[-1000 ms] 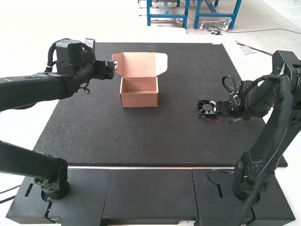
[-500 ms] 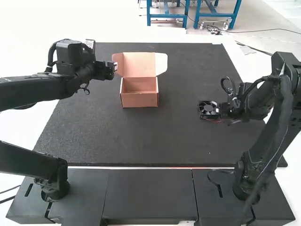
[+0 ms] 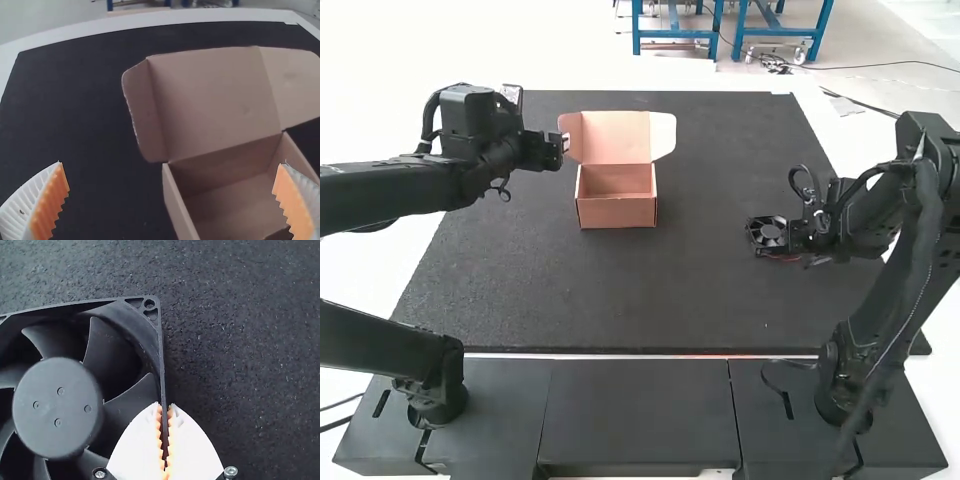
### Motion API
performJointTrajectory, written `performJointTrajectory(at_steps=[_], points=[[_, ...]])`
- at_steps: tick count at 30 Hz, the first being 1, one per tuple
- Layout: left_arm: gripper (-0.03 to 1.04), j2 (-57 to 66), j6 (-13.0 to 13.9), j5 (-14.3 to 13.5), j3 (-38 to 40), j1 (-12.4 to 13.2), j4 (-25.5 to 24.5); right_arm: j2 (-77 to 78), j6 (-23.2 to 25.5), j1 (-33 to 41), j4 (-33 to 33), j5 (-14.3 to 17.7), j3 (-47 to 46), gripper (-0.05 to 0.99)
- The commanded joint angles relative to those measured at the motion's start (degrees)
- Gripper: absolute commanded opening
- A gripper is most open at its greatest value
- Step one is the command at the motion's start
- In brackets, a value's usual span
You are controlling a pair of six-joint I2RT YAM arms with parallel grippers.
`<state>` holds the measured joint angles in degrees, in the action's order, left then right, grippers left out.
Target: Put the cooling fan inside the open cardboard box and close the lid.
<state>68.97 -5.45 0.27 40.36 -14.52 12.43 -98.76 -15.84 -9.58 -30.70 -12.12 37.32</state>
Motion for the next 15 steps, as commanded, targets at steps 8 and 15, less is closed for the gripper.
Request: performJointTrajectory(at_steps=[8,15], points=[[0.96,-2.00,-0.52,0.43,-1.25,0.11,0.32,13.42,0.45,0.18,17.16,-6.51,6.45,-0.02],[0.96,-2.79,-0.61,0.43,-1.77,-0.24,0.32,20.80,3.09,3.34,37.99,-18.03,15.15,-0.02]])
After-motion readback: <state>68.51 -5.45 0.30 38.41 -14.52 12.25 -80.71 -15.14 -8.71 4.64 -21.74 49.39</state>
